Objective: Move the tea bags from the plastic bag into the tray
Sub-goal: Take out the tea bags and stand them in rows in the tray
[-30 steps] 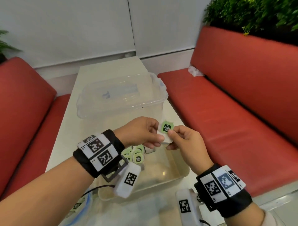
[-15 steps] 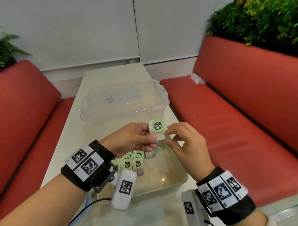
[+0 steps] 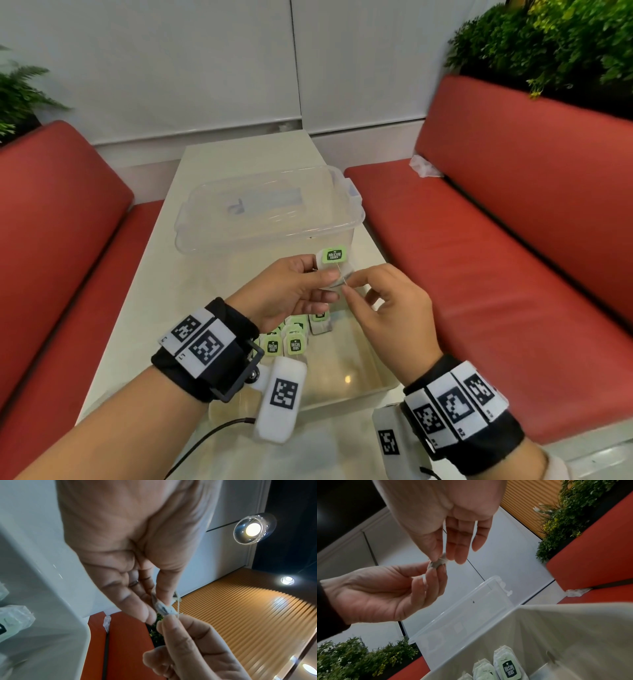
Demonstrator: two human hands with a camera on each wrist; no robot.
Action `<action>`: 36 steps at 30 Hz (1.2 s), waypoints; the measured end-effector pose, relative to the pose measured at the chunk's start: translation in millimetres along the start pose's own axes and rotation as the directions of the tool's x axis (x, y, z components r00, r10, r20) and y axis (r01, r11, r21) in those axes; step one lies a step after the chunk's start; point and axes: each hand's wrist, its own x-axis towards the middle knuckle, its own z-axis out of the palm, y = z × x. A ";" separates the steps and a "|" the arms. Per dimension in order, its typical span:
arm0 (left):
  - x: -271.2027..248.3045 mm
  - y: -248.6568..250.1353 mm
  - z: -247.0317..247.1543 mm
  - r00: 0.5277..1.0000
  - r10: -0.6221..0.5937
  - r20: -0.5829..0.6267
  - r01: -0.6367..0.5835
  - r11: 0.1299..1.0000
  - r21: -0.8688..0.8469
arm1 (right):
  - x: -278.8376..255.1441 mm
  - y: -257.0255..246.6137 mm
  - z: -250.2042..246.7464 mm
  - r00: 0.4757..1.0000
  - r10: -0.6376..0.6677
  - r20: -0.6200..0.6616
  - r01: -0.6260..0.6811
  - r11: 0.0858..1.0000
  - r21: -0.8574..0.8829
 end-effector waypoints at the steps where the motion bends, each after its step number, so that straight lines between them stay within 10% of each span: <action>1: 0.1 -0.2 0.3 1.000 -0.004 -0.005 0.004 1.000 -0.008 | -0.5 -1.0 0.6 1.000 -0.018 0.005 0.019 1.000 -0.020; 12: 0.0 -0.6 -3.9 1.000 -0.005 0.010 0.004 0.999 0.044 | -6.1 0.6 1.9 0.996 -0.013 0.083 0.029 0.982 -0.186; 18: 6.1 -0.9 -7.3 0.999 0.025 -0.047 -0.017 0.988 0.154 | 1.9 -6.4 1.2 0.942 0.319 0.103 -0.320 0.947 -0.008; 27: 4.8 11.4 -14.8 0.993 0.105 0.057 -0.118 0.931 0.346 | 3.4 -2.4 5.8 0.895 0.397 0.204 -0.389 0.918 -0.079; 36: 64.8 -2.6 -12.2 1.000 -0.005 0.005 -0.003 0.350 0.937 | -46.3 30.2 14.2 0.734 0.594 0.331 -0.330 0.736 -0.591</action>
